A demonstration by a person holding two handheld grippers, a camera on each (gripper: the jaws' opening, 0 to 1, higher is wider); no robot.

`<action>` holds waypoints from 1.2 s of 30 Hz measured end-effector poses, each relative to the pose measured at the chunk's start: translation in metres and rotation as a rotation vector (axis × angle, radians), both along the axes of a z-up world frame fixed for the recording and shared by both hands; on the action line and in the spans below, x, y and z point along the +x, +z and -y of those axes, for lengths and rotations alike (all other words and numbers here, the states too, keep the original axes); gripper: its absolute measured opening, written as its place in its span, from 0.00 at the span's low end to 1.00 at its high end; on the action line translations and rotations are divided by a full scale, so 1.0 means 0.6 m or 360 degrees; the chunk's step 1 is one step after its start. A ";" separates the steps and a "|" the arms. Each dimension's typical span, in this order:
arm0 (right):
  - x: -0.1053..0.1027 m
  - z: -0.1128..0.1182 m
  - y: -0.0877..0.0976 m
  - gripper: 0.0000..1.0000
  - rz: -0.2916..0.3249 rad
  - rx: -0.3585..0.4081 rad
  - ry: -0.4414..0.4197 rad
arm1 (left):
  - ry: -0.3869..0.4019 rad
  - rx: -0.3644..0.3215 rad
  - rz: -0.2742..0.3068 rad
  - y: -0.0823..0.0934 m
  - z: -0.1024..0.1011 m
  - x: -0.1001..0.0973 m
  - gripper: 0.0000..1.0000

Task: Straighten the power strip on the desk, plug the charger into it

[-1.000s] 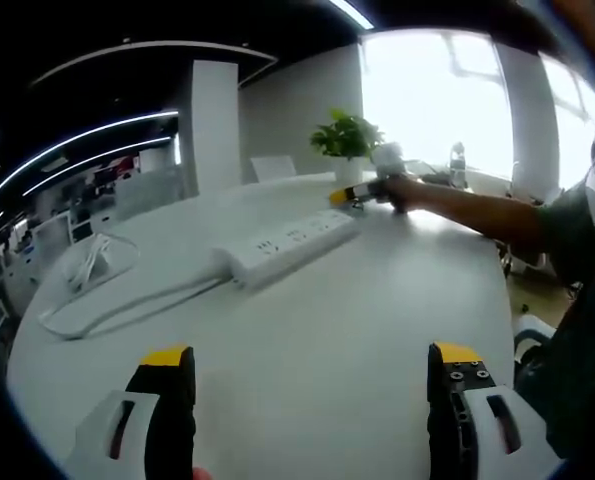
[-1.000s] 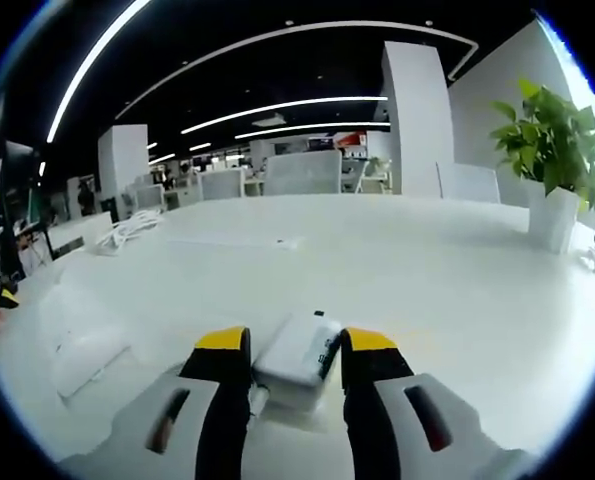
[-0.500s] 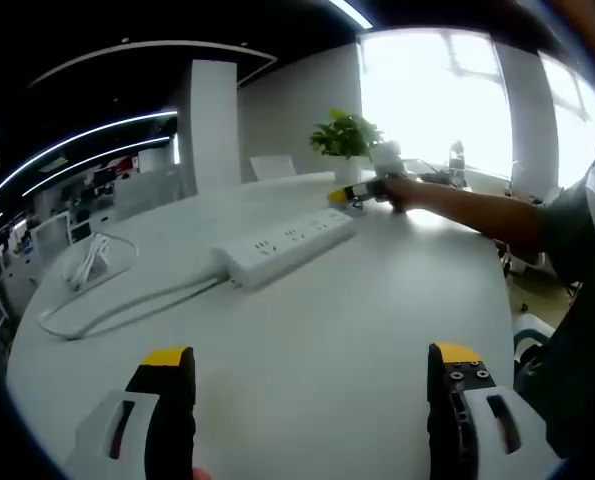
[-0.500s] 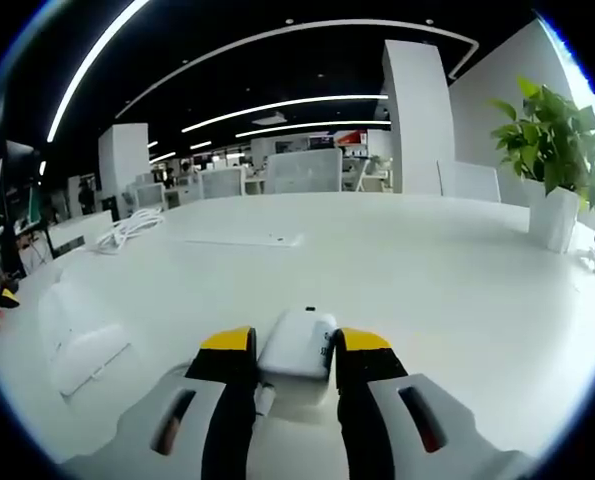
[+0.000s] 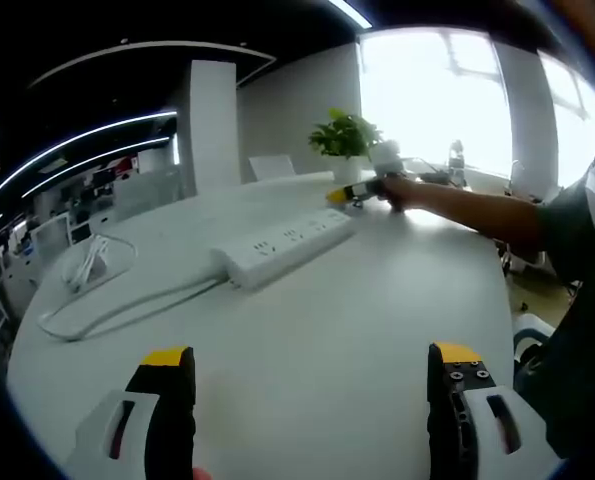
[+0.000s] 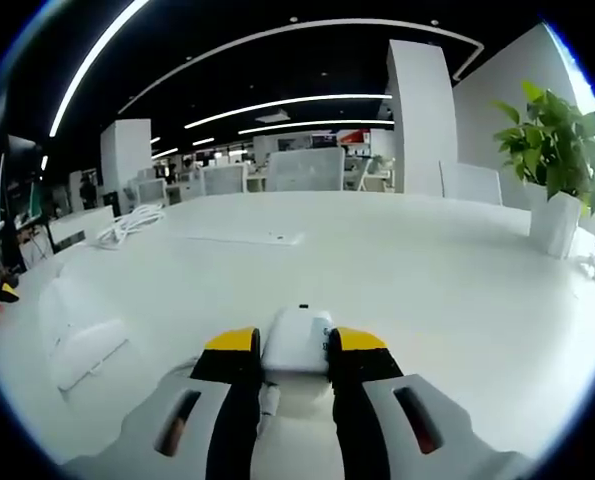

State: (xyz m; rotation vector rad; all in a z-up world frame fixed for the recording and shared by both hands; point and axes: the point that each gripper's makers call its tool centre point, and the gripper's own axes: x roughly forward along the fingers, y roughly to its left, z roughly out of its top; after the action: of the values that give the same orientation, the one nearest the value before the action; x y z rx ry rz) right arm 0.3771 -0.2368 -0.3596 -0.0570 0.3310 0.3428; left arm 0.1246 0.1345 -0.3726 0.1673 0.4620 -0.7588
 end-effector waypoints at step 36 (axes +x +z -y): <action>-0.009 -0.012 0.015 0.24 0.0015 0.0021 0.0030 | -0.0018 0.0012 0.0011 0.006 0.001 0.004 1.00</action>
State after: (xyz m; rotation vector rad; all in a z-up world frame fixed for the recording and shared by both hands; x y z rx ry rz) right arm 0.3717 -0.2295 -0.3505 -0.0487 0.3190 0.3635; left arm 0.1270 0.1340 -0.3693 0.1797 0.4577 -0.7674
